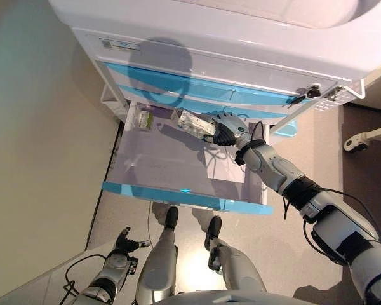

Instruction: Open the drawer and pick up the medicine

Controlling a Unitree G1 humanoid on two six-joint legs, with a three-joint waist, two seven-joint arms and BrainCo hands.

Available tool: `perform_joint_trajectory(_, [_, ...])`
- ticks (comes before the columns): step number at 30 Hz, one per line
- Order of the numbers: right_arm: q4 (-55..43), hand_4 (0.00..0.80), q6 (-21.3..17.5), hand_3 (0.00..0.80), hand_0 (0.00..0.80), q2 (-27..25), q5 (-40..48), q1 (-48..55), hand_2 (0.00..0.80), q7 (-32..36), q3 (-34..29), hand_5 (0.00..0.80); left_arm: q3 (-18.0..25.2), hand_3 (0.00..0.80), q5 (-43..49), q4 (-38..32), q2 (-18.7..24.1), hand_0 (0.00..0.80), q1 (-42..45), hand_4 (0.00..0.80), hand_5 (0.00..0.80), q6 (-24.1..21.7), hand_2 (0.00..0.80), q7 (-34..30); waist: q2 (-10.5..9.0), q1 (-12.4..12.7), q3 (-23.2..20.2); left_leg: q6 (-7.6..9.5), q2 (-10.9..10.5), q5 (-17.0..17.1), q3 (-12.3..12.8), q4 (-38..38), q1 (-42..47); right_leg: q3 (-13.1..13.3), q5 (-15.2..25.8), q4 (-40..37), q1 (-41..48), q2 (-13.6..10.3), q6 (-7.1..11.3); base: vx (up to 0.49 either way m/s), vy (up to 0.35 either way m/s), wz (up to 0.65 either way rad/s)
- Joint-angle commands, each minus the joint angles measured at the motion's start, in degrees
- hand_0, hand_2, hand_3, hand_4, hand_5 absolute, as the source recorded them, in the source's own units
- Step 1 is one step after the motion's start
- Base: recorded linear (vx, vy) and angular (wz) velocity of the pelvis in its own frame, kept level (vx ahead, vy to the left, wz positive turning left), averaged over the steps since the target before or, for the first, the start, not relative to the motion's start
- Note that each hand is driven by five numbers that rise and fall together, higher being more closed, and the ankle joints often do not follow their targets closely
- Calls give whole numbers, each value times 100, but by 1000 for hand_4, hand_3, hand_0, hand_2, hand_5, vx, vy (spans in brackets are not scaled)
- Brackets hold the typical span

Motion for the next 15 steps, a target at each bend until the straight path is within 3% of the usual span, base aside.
perform_joint_trajectory(1, [-779, 800, -421, 800, 800, -239, 694, 203, 800, 306, -187, 800, 253, 0, 175, 254, 11, 0, 254, 0, 0, 74, 0, -131, -80, -27, -413, 216, -260, -164, 170, -109, 60, 190, 118, 335, -159, -79, 292, 31, -5, -6])
perform_joint_trajectory(5, [-1484, 800, -576, 800, 800, -530, 1419, 372, 800, 749, -311, 800, 405, 0, 259, 350, 54, 0, 338, 0, 0, 113, 0, -215, -125, -74, -535, 209, -247, -232, 237, -103, 223, 254, 90, 303, -24, -29, 291, 57, -8, -12])
perform_joint_trajectory(9, [-2638, 800, -695, 800, 800, -1463, 2911, 323, 800, 1687, -353, 800, 685, 0, 406, 507, 161, 0, 573, 0, 0, 146, 0, -466, -196, -164, -824, 169, -199, -327, 371, -121, 534, 344, 37, 216, 266, 55, 304, 81, -14, -11])
perform_joint_trajectory(12, [-3047, 800, -674, 800, 800, -1845, 3492, 174, 800, 1960, -343, 800, 750, 0, 440, 538, 180, 0, 646, 0, 0, 147, 0, -547, -204, -184, -933, 147, -174, -349, 426, -142, 646, 368, 37, 157, 382, 73, 317, 79, -6, -8])
perform_joint_trajectory(15, [-3609, 800, -651, 800, 800, -2666, 4427, -255, 800, 2262, -251, 800, 847, 0, 424, 585, 197, 0, 798, 0, 0, 132, 0, -670, -264, -205, -1187, 110, -134, -381, 487, -203, 842, 407, 48, 16, 580, 93, 339, 89, -10, -18])
